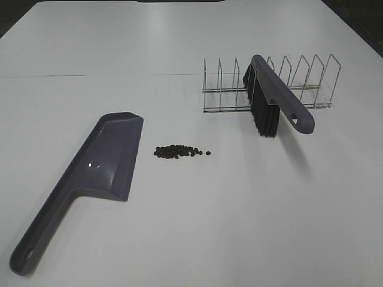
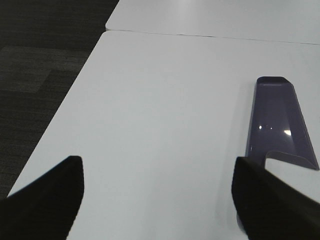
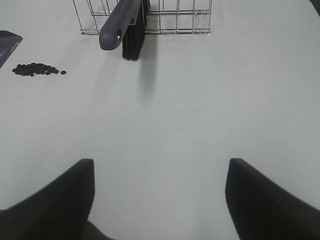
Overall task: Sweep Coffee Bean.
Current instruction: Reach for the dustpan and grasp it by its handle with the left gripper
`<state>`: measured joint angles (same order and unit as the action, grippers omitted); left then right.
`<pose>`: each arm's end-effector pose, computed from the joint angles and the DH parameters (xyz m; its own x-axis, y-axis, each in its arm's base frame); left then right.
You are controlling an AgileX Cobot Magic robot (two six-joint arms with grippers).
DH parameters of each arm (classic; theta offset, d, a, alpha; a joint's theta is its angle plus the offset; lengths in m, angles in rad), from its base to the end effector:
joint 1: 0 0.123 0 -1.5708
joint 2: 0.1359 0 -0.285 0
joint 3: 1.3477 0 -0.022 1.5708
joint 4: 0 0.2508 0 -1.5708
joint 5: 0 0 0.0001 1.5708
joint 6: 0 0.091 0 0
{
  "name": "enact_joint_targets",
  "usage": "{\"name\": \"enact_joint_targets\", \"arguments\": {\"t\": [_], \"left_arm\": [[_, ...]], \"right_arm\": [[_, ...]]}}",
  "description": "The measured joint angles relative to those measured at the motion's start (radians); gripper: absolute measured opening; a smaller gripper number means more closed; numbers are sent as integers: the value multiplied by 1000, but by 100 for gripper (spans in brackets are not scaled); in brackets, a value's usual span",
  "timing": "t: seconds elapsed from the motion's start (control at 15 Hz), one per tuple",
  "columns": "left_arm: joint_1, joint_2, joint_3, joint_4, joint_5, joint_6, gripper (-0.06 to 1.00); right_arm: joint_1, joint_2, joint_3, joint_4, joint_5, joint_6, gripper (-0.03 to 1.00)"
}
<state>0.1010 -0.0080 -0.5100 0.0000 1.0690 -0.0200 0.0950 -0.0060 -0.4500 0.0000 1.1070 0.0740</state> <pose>-0.0076 -0.0008 0.2793 -0.4430 -0.0650 -0.8942 -0.1097 0.9938 -0.0179 -0.0024 -0.0002 0.2597 -0.5376 0.0230 -0.8429 -0.0553 0.9965 0.0625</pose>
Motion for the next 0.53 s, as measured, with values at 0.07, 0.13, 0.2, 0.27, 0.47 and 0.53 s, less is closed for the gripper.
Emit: {"name": "enact_joint_targets", "arguments": {"t": [0.07,0.13,0.2,0.27,0.47,0.53], "left_arm": [[0,0,0,0,0,0,74],[0,0,0,0,0,1,74],[0,0,0,0,0,1,74],[0,0,0,0,0,1,74],[0,56,-1,0,0,1,74],[0,94,-1,0,0,3,74]], "right_arm": [[0,0,0,0,0,0,64],[0,0,0,0,0,0,64],[0,0,0,0,0,0,64],[0,0,0,0,0,0,64],[0,0,0,0,0,0,64],[0,0,0,0,0,0,64]]}}
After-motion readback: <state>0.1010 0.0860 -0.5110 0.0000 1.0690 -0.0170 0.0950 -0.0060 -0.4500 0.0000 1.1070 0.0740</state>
